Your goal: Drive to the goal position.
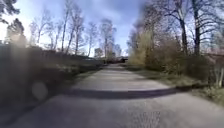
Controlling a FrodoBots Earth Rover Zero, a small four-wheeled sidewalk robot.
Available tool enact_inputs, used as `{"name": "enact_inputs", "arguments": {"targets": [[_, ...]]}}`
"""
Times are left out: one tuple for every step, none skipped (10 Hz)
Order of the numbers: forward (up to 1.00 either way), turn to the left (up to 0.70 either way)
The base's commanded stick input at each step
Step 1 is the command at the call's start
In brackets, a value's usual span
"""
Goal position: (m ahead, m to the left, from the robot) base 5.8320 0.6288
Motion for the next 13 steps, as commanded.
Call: {"name": "enact_inputs", "arguments": {"targets": [[1.0, 0.0], [1.0, 0.0], [1.0, 0.0], [1.0, 0.0], [1.0, 0.0], [1.0, 0.0], [1.0, 0.0], [1.0, 0.0], [1.0, 0.0], [1.0, 0.0], [1.0, 0.0], [1.0, 0.0], [1.0, 0.0]]}}
